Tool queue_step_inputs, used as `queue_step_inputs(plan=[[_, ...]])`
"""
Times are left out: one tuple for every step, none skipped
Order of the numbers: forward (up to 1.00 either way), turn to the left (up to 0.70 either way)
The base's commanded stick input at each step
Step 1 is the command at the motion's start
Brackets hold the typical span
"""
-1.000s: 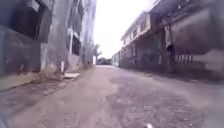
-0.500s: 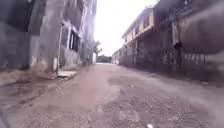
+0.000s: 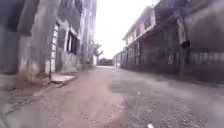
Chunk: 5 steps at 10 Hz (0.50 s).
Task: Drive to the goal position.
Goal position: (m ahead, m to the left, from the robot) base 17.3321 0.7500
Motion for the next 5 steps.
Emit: queue_step_inputs(plan=[[1.0,0.0],[1.0,0.0],[1.0,0.0],[1.0,0.0],[1.0,0.0]])
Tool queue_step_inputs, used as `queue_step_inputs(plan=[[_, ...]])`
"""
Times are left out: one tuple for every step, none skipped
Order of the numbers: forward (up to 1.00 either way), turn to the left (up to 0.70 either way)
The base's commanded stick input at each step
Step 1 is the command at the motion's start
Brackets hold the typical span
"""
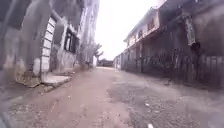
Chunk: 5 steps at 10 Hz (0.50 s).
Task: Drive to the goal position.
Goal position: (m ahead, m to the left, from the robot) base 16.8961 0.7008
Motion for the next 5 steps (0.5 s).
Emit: queue_step_inputs(plan=[[1.0,0.0],[1.0,0.0],[1.0,0.0],[1.0,0.0],[1.0,0.0]])
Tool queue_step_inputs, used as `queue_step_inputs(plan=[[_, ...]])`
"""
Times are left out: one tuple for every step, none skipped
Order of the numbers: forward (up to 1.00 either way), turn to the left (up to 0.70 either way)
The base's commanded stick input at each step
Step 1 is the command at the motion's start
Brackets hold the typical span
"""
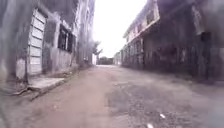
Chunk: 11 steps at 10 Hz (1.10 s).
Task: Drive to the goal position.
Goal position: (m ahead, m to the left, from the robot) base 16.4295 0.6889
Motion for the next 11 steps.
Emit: queue_step_inputs(plan=[[1.0,0.0],[1.0,0.0],[1.0,0.0],[1.0,0.0],[1.0,0.0],[1.0,0.0],[1.0,0.0],[1.0,0.0],[1.0,0.0],[1.0,0.0],[1.0,0.0]])
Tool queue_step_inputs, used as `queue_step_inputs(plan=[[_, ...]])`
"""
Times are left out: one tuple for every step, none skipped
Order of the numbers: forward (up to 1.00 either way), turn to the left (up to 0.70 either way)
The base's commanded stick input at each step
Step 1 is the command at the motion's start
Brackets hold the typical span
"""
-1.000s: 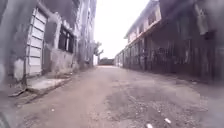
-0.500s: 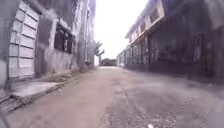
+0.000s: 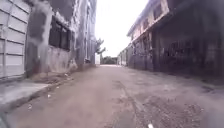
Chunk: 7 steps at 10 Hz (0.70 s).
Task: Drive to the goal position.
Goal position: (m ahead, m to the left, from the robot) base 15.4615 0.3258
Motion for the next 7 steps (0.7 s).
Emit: queue_step_inputs(plan=[[1.0,0.0],[1.0,0.0],[1.0,0.0],[1.0,0.0],[1.0,0.0],[1.0,0.0],[1.0,0.0]])
